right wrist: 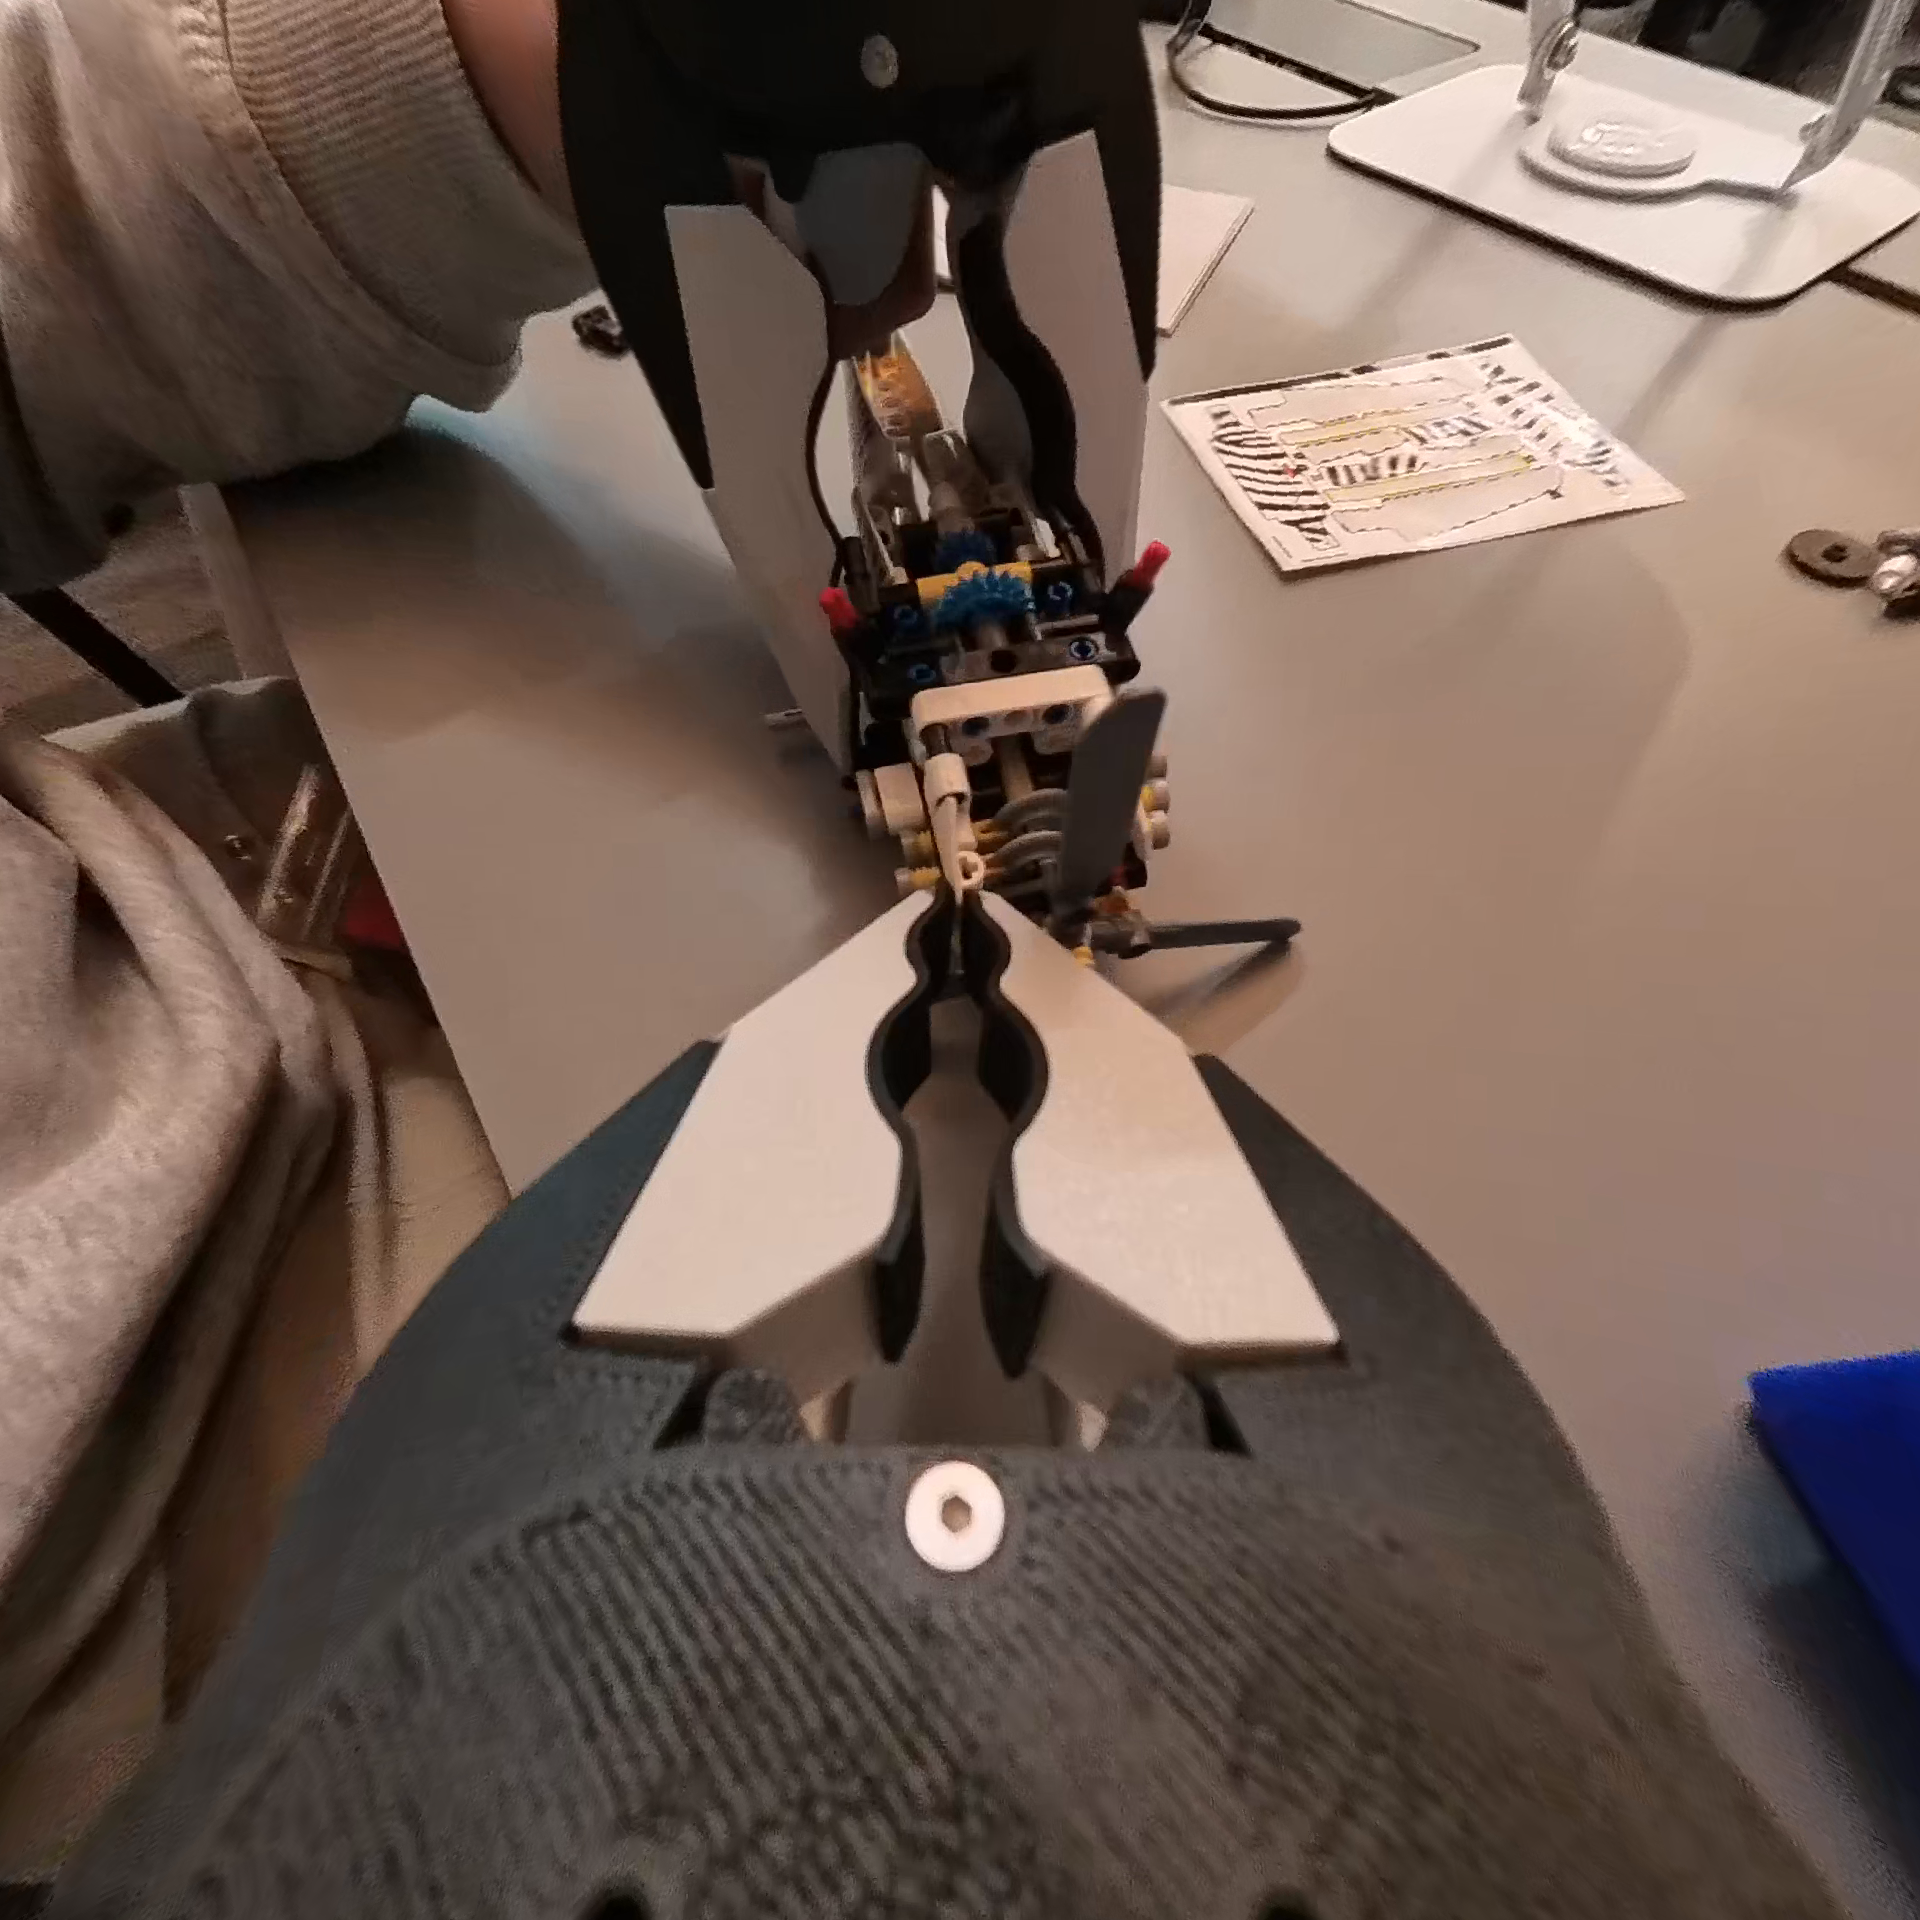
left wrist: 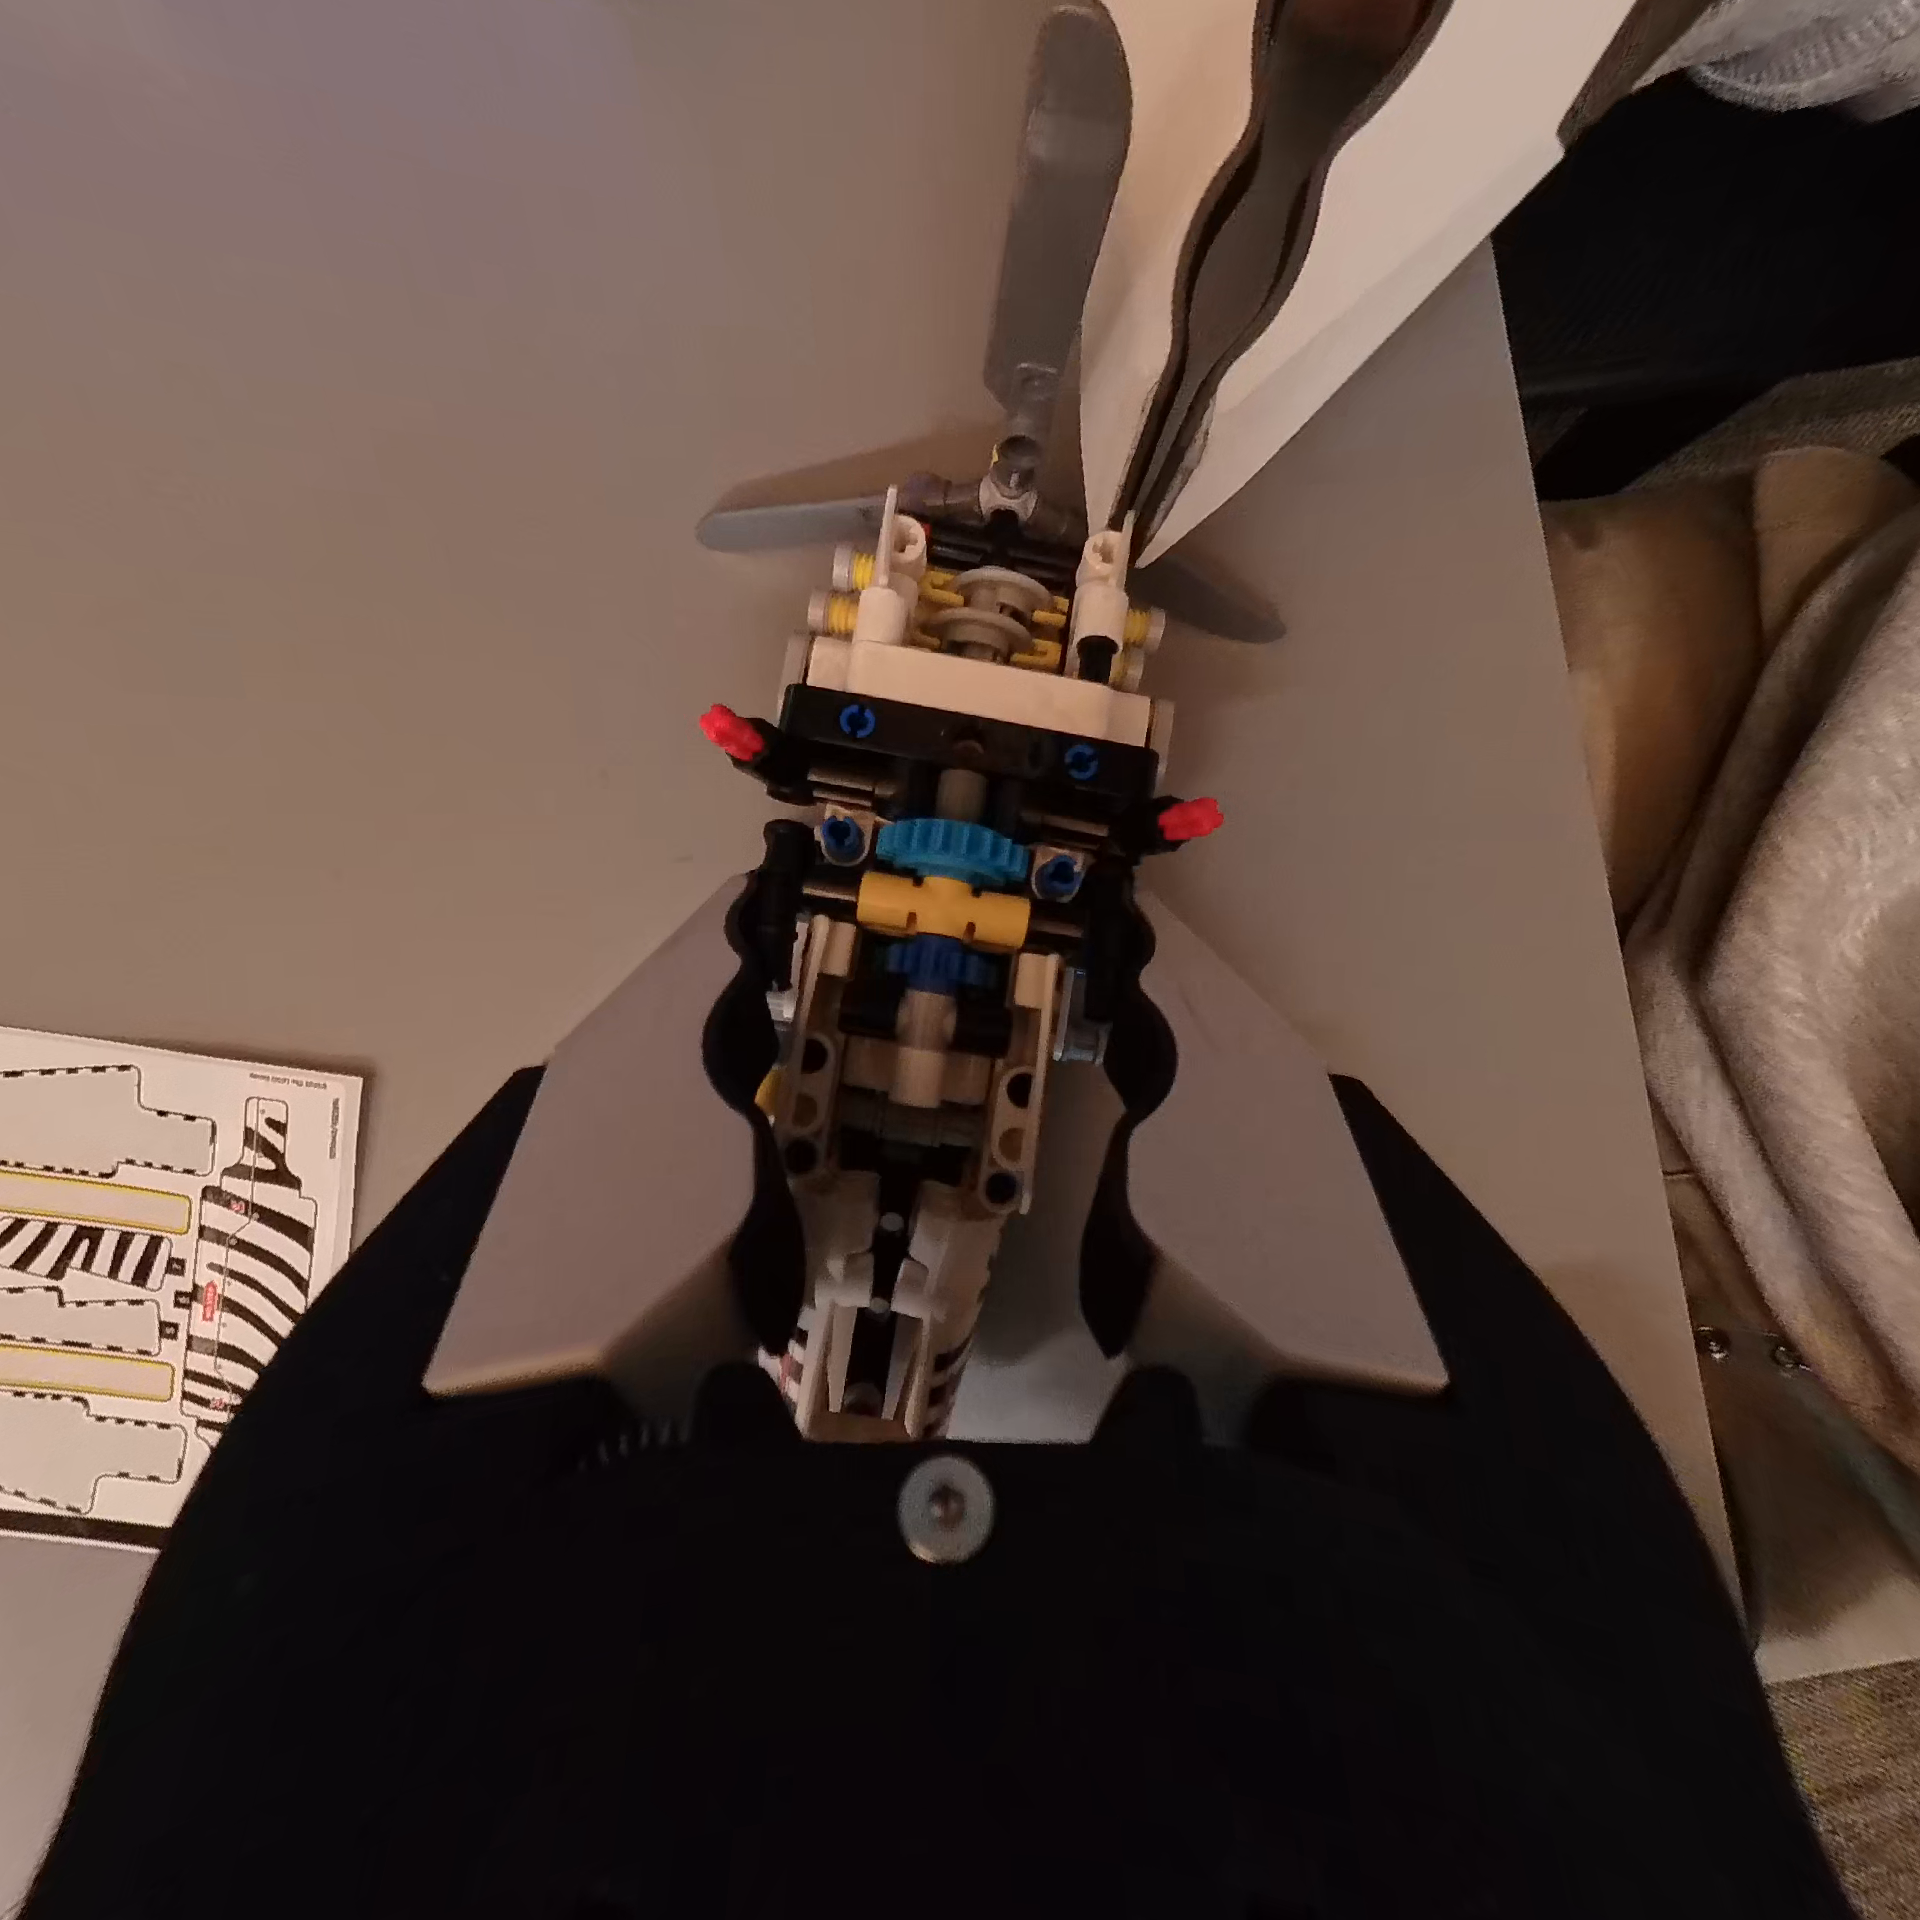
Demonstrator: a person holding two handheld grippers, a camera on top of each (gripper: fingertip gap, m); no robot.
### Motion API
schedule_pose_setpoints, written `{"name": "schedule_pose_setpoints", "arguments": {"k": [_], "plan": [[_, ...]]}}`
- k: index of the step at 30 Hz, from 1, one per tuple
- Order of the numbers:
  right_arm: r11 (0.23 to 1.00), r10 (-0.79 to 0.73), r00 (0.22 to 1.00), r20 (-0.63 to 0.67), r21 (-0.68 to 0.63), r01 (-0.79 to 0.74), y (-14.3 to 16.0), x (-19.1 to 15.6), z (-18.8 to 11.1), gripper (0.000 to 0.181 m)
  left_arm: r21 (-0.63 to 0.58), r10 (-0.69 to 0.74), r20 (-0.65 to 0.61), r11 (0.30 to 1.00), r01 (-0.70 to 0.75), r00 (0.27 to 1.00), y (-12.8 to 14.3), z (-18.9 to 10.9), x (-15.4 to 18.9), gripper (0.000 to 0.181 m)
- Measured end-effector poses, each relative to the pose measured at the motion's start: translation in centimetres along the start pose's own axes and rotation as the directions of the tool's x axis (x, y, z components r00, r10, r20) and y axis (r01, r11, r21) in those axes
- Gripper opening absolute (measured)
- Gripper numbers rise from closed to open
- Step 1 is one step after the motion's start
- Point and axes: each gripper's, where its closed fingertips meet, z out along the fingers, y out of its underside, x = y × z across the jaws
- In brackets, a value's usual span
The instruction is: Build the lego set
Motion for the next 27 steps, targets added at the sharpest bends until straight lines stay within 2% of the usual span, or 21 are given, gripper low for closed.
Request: {"name": "schedule_pose_setpoints", "arguments": {"k": [4, 8, 12, 15, 23, 27], "plan": [[1.000, -0.030, 0.999, -0.013, 0.000, 0.030, 0.0, 0.0, 0.0, 0.000, 0.000, 0.001, 0.002, 1.000, -0.001, 1.000, 0.0, 0.0, 0.0, 0.061], [0.999, 0.051, 0.998, 0.020, 0.012, -0.051, -0.1, 0.2, 0.0, 0.000, 0.010, -0.007, 0.000, 1.000, 0.007, 1.000, 0.1, -0.1, -0.1, 0.062], [1.000, -0.006, 0.999, -0.049, 0.017, 0.007, -0.1, 0.4, -0.1, 0.000, 0.003, 0.002, 0.023, 1.000, -0.003, 1.000, 0.1, -0.1, -0.1, 0.062], [0.999, -0.042, 0.995, -0.087, 0.028, 0.044, -0.3, 0.5, -0.2, 0.011, 0.012, -0.003, 0.020, 1.000, 0.003, 1.000, 0.0, 0.0, -0.1, 0.062], [0.986, -0.040, 0.997, -0.060, 0.161, 0.050, -2.3, -0.2, -0.9, 0.011, 0.022, -0.014, 0.015, 1.000, 0.013, 1.000, -0.1, 0.1, 0.0, 0.062], [0.989, -0.101, 0.988, -0.115, 0.096, 0.112, -1.7, 0.1, -0.1, 0.010, 0.029, -0.015, 0.011, 0.999, 0.015, 1.000, -0.2, 0.1, 0.0, 0.062]]}}
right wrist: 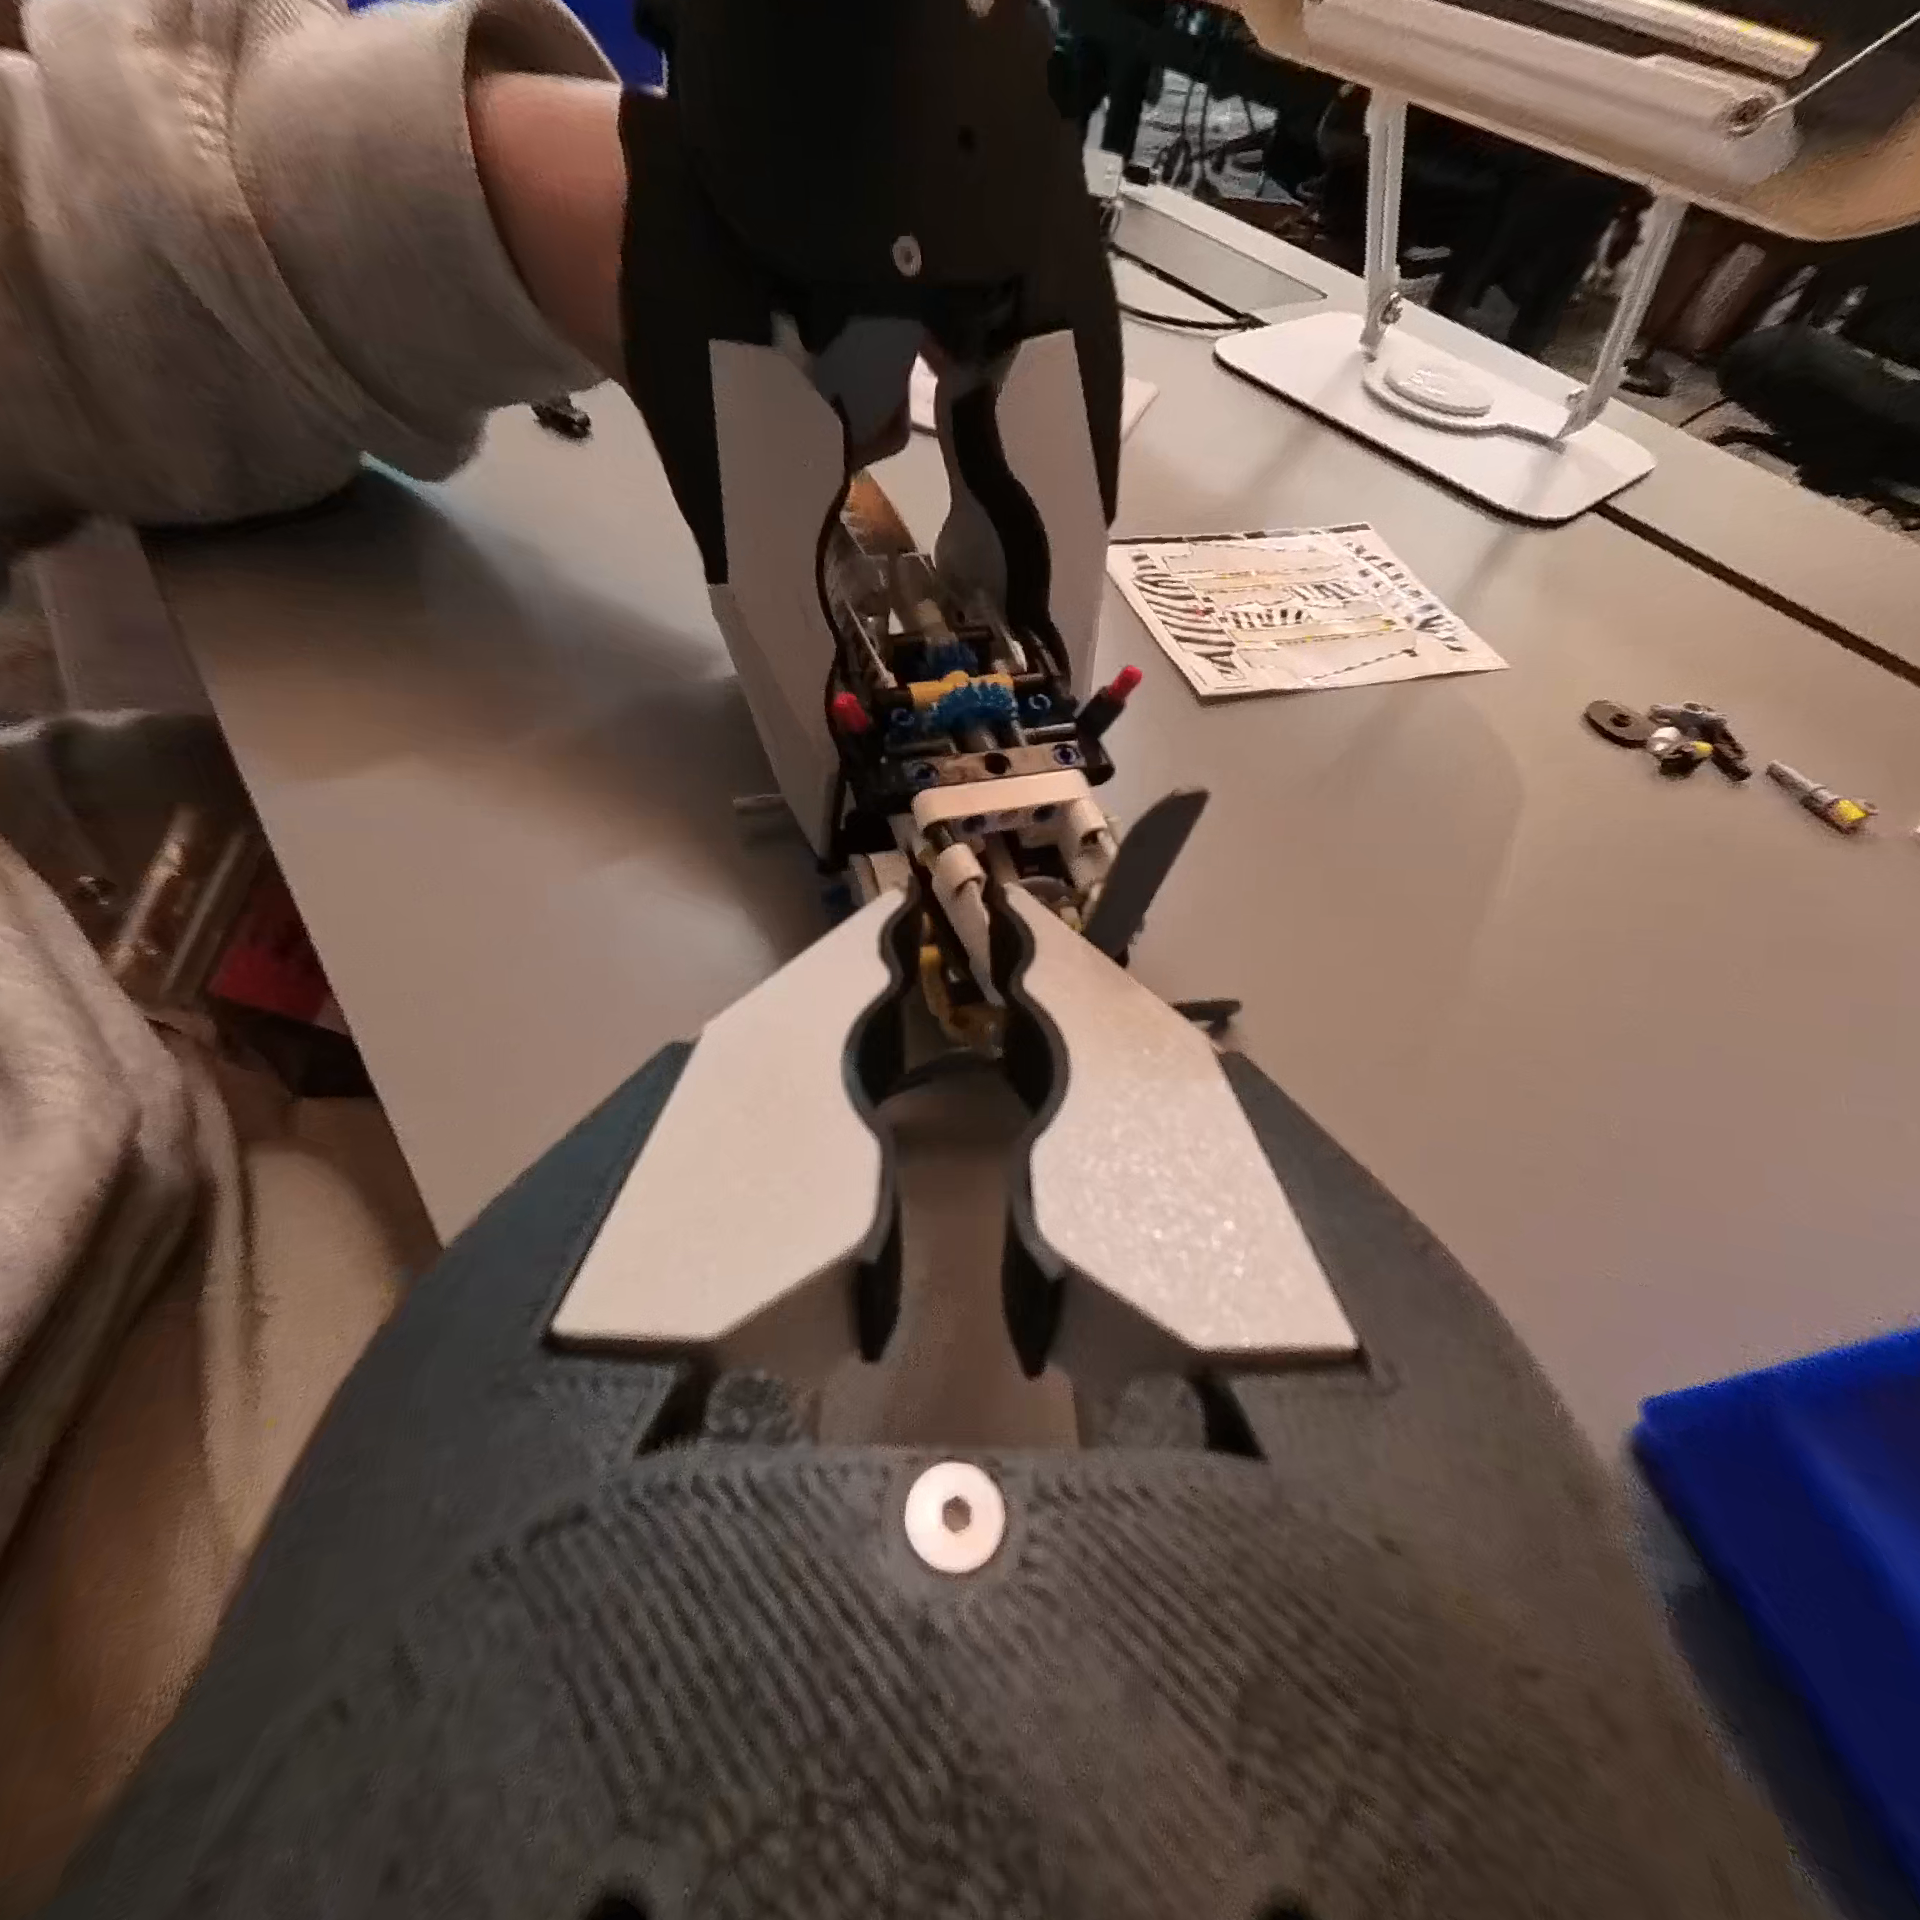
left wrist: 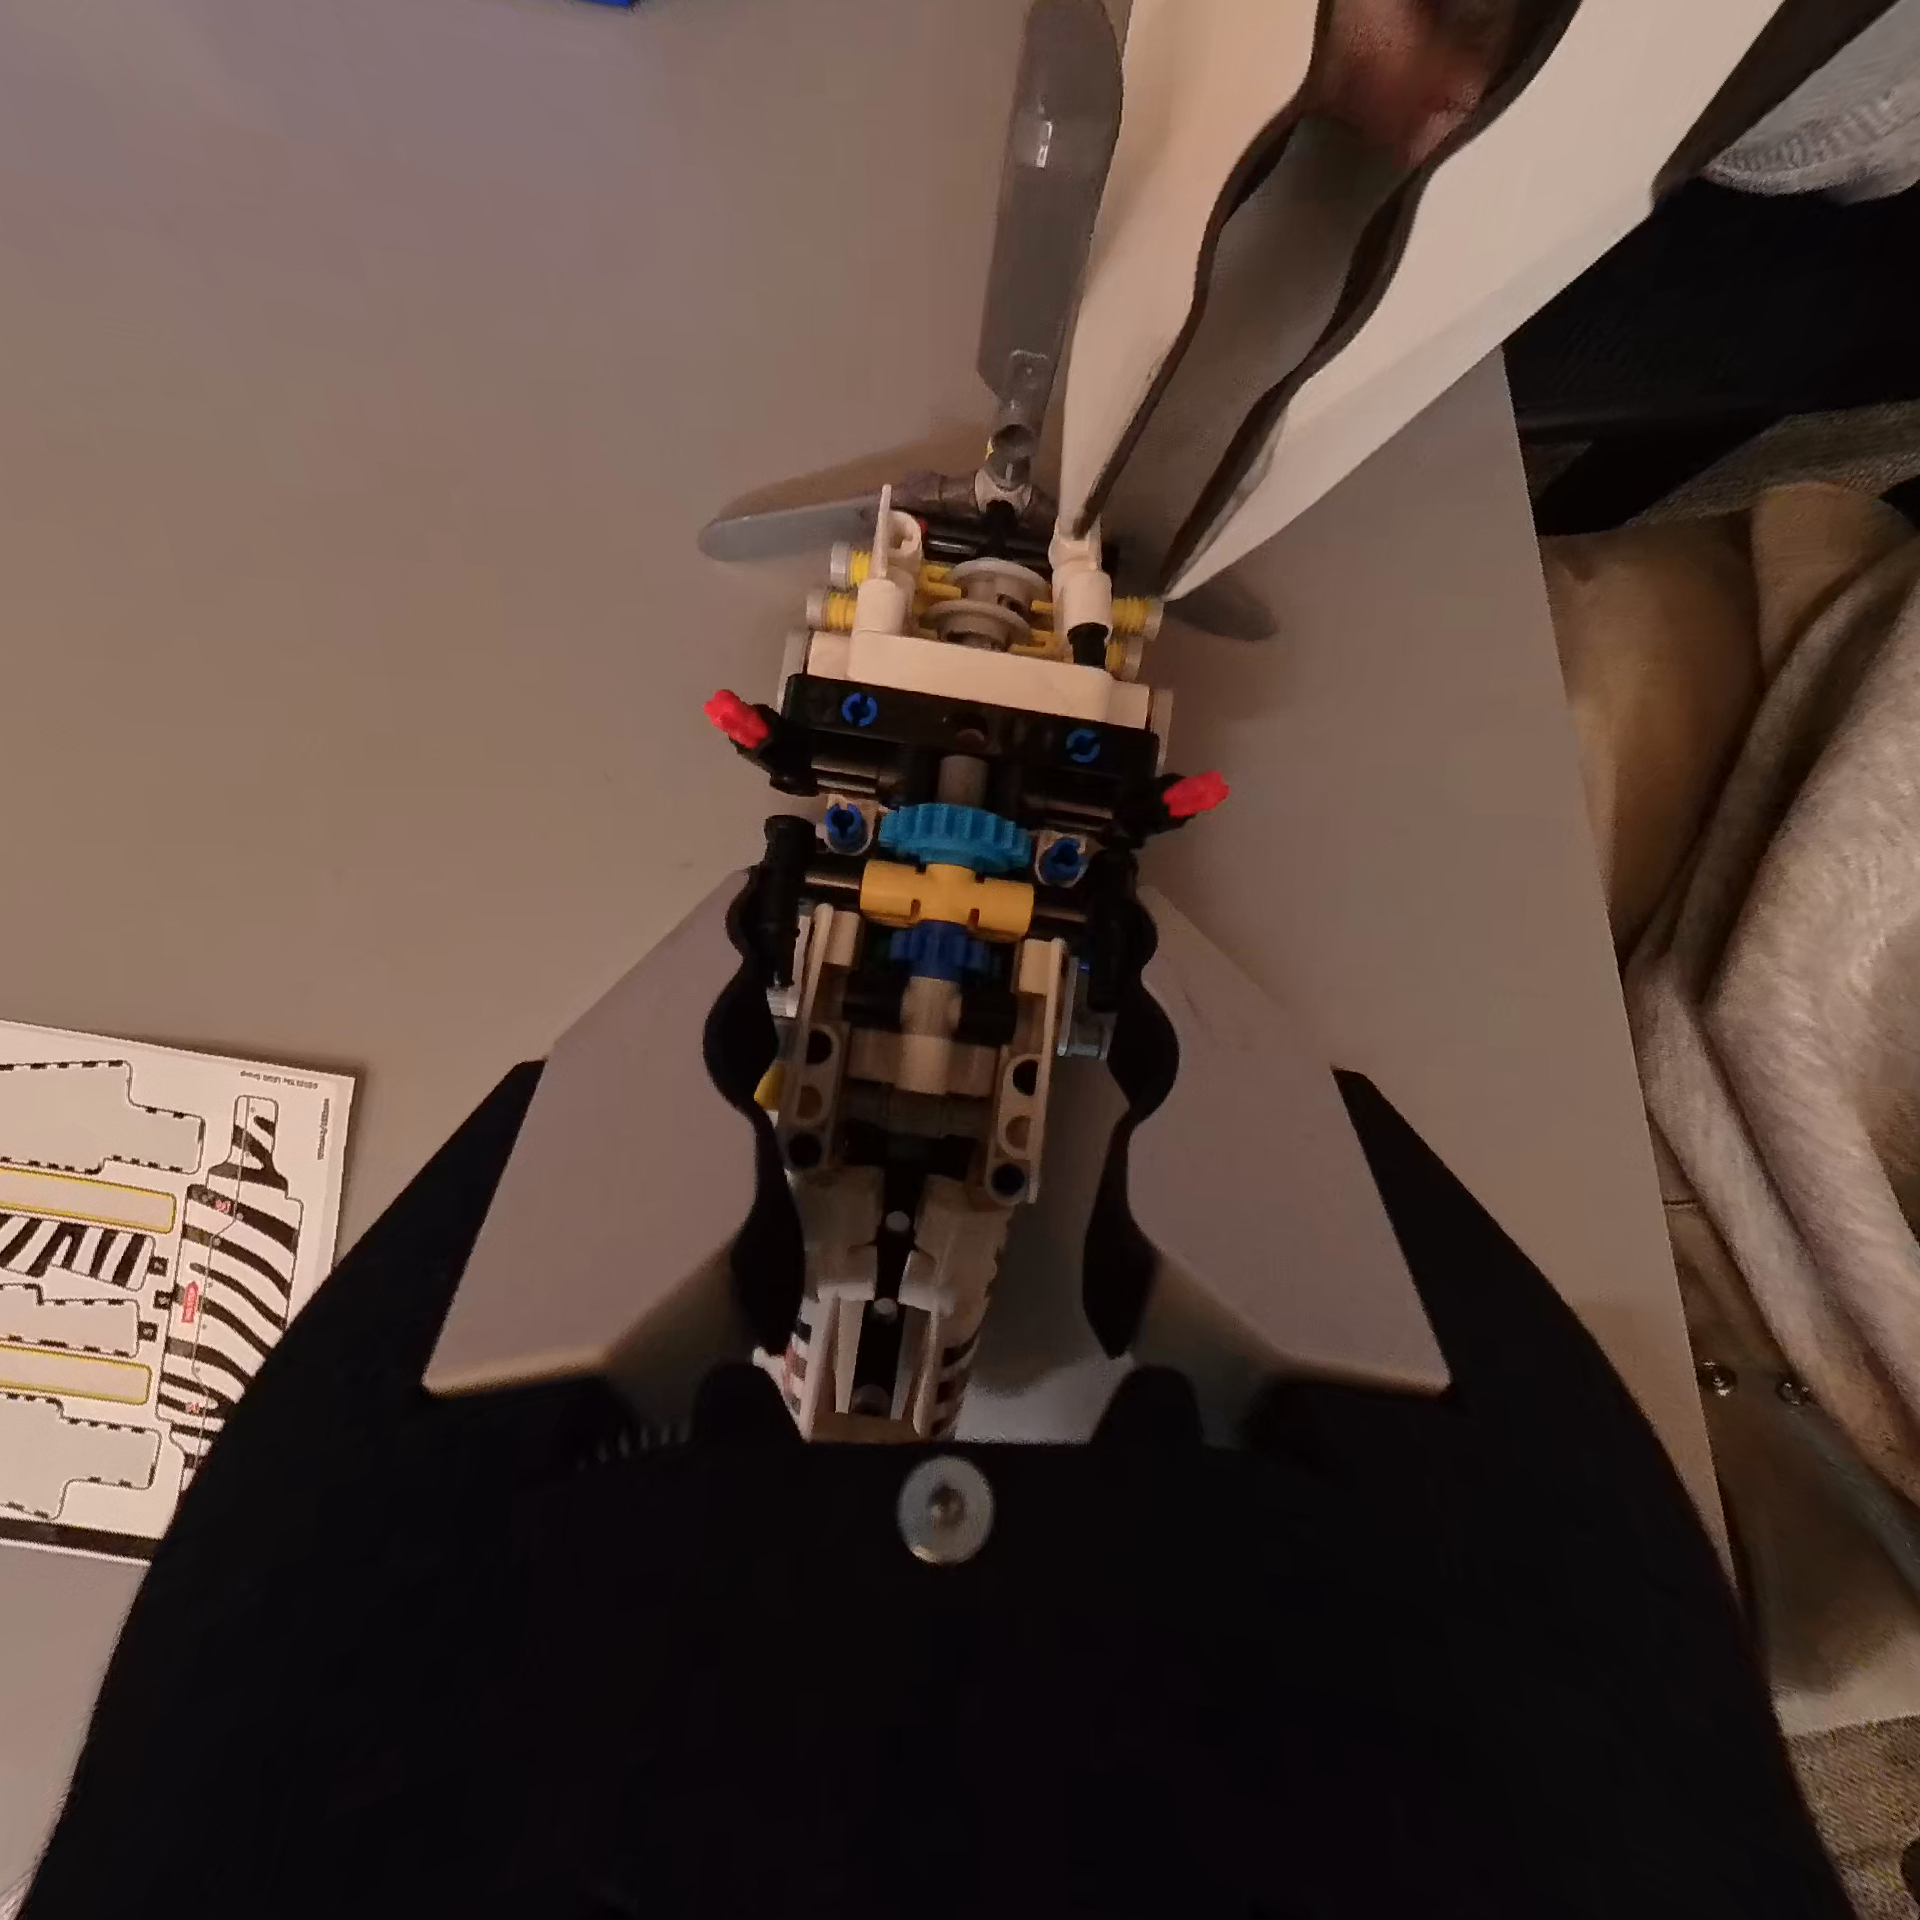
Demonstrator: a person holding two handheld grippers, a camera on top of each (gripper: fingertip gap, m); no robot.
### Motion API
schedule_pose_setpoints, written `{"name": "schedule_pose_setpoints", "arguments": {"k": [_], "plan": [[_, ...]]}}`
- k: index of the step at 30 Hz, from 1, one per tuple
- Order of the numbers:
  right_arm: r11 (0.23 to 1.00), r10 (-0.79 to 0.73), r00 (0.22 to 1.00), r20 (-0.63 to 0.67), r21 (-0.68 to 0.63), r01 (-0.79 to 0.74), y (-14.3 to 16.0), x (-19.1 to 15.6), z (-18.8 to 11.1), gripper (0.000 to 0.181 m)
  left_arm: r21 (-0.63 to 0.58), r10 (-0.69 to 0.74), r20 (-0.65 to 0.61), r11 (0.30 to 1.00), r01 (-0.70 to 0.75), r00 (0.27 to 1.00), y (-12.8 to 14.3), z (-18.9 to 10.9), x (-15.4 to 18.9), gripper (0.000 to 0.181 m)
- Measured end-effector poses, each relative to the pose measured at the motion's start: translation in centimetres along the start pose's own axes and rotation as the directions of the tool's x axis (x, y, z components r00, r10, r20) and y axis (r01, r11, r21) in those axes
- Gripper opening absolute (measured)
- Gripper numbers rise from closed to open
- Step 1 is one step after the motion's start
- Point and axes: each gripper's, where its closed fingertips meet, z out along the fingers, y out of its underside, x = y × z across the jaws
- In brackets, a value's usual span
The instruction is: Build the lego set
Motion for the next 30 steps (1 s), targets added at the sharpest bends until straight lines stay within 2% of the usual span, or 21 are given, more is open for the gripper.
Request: {"name": "schedule_pose_setpoints", "arguments": {"k": [4, 17, 21, 26, 30], "plan": [[1.000, -0.011, 1.000, -0.013, 0.000, 0.011, 0.01, 0.27, 0.07, 0.000, 0.005, -0.001, -0.004, 1.000, 0.001, 1.000, -0.06, 0.04, 0.09, 0.062], [0.994, 0.113, 0.994, 0.001, -0.017, -0.112, 0.07, 0.21, 0.00, 0.000, -0.002, -0.015, 0.004, 1.000, 0.015, 1.000, -0.03, 0.09, 0.13, 0.062], [0.998, 0.056, 0.998, -0.005, -0.009, -0.056, 0.07, 0.23, -0.06, 0.000, 0.004, -0.012, 0.001, 1.000, 0.012, 1.000, -0.06, 0.09, 0.15, 0.062], [0.999, 0.016, 1.000, 0.003, -0.031, -0.016, 0.34, 0.08, -0.02, 0.009, 0.008, -0.011, -0.002, 1.000, 0.011, 1.000, -0.06, 0.09, 0.15, 0.063], [0.999, -0.001, 1.000, 0.008, -0.044, 0.001, 0.54, 0.00, 0.39, 0.007, 0.008, -0.009, -0.002, 1.000, 0.009, 1.000, -0.07, 0.10, 0.16, 0.063]]}}
